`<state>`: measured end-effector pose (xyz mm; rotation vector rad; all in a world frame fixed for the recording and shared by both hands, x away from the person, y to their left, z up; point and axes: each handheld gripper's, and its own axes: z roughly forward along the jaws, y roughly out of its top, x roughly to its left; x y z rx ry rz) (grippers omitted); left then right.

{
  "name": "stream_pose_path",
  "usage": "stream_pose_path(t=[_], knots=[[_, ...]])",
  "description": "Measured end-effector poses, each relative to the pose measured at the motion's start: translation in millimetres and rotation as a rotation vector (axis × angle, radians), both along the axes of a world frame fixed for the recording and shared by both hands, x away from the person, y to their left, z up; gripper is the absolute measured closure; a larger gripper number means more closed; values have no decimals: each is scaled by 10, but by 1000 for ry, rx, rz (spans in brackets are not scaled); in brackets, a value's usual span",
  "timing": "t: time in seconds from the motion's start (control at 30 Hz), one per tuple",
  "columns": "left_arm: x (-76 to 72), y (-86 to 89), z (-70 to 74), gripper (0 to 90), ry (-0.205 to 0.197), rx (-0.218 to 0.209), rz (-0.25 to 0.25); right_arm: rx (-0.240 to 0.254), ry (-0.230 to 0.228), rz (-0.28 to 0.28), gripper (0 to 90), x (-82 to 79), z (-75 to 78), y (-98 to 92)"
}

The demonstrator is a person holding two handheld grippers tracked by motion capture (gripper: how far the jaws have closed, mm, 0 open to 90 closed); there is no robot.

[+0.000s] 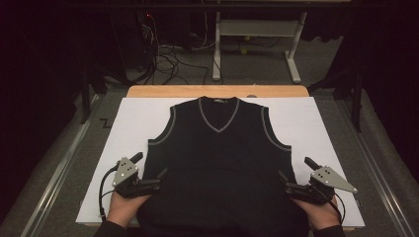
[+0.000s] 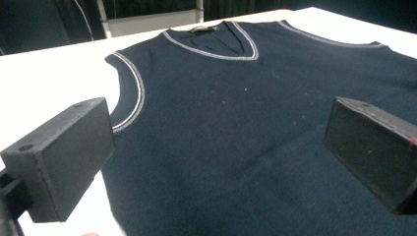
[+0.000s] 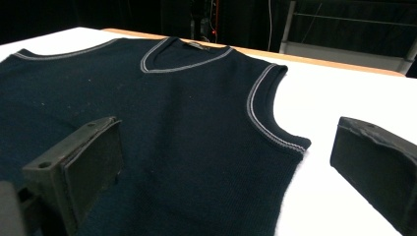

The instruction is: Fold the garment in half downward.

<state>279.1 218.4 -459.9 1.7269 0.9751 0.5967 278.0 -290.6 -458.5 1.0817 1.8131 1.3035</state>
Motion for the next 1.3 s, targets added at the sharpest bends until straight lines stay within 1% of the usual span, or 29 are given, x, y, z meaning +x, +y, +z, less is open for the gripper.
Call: stream_pose_path(t=[0.17, 0.33, 0.37, 0.43, 0.57, 0.63, 0.7, 0.73, 0.77, 0.8, 0.87, 0.93, 1.03, 1.13, 1.27, 1.3], knots=[[14, -12, -21, 0, 20, 8, -18, 3, 0, -2, 0, -4, 5, -15], [8, 2, -11, 0, 7, 9, -26, -3, -14, 0, 0, -36, 25, -25], [6, 10, -12, 0, 5, 6, -25, 0, -17, -5, 0, -41, 33, -24], [1, 32, -22, 0, 2, -13, -17, 0, -20, -14, 0, -58, 43, -23], [1, 46, -10, 0, 3, -10, -26, 0, -26, -32, 0, -68, 53, -11], [3, 51, -7, 0, 1, -13, -25, -6, -30, -27, 0, -62, 54, -5], [6, 53, -8, 0, 5, -14, -24, -12, -24, -25, 0, -61, 47, 3], [13, 58, -10, 0, 18, -18, -23, -15, -19, -19, 0, -57, 44, 8], [13, 58, -10, 0, 18, -18, -23, -15, -19, -19, 0, -57, 44, 8], [21, 58, -14, 0, 18, -20, -23, -27, -19, -22, 0, -50, 53, 22], [28, 58, -9, 0, 26, -30, -26, -29, -19, -23, 0, -35, 64, 35], [30, 53, -5, 0, 24, -29, -23, -32, -19, -29, 0, -14, 69, 53], [46, 56, -4, 0, 47, -24, -28, -39, 6, -27, 0, 34, 67, 83], [61, 77, -2, 0, 54, -32, -17, -50, 11, -31, 0, 74, 68, 112], [83, 105, -2, 0, 63, -27, -1, -68, 27, -33, 0, 108, 68, 139], [103, 132, -6, 0, 79, -32, 6, -77, 36, -34, 0, 134, 61, 156]])
